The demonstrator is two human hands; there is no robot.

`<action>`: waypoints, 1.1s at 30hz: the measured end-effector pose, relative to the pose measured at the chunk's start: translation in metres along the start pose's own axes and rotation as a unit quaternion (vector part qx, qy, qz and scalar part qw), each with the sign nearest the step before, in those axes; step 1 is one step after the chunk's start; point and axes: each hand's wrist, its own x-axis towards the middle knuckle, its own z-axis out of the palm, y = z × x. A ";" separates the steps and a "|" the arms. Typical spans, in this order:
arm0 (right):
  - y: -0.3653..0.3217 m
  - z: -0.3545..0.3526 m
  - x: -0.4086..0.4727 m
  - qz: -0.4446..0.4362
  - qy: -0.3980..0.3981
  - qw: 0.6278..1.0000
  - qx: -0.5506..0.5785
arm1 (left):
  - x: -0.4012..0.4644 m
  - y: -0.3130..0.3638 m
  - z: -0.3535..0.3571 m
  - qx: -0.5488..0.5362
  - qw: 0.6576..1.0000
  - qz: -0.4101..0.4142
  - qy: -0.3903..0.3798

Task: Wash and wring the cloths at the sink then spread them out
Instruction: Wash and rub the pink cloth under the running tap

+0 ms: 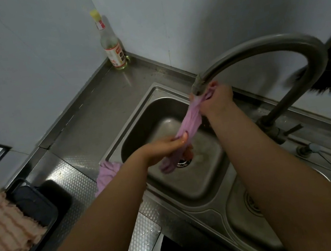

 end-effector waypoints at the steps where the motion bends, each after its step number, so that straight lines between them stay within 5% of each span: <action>1: 0.000 -0.005 0.003 -0.003 -0.015 0.999 0.048 | 0.002 -0.006 -0.004 -0.001 0.999 0.030 0.024; 5: -0.004 -0.037 0.024 0.022 0.052 0.987 0.151 | 0.000 -0.014 -0.022 -0.252 0.950 0.154 0.101; 9: 0.028 -0.070 0.030 0.084 -0.020 0.990 0.109 | -0.011 0.020 -0.027 -0.402 0.885 0.223 0.074; 12: 0.059 -0.083 0.024 0.111 -0.073 0.991 -0.013 | -0.013 0.043 -0.025 -0.374 0.896 0.228 0.077; 16: 0.073 -0.085 0.010 -0.023 -0.122 0.961 -0.248 | -0.012 0.056 -0.019 -0.324 0.921 0.196 0.090; 22: 0.054 -0.041 -0.027 -0.067 -0.206 0.949 -0.229 | -0.001 0.069 0.003 -0.274 0.940 0.167 0.117; 27: 0.038 -0.043 -0.033 -0.139 -0.205 0.940 -0.234 | -0.009 0.065 -0.009 -0.105 0.961 0.167 0.194; 33: 0.019 -0.056 -0.016 -0.135 -0.233 0.912 -0.311 | -0.020 0.068 -0.024 0.075 0.962 0.183 0.191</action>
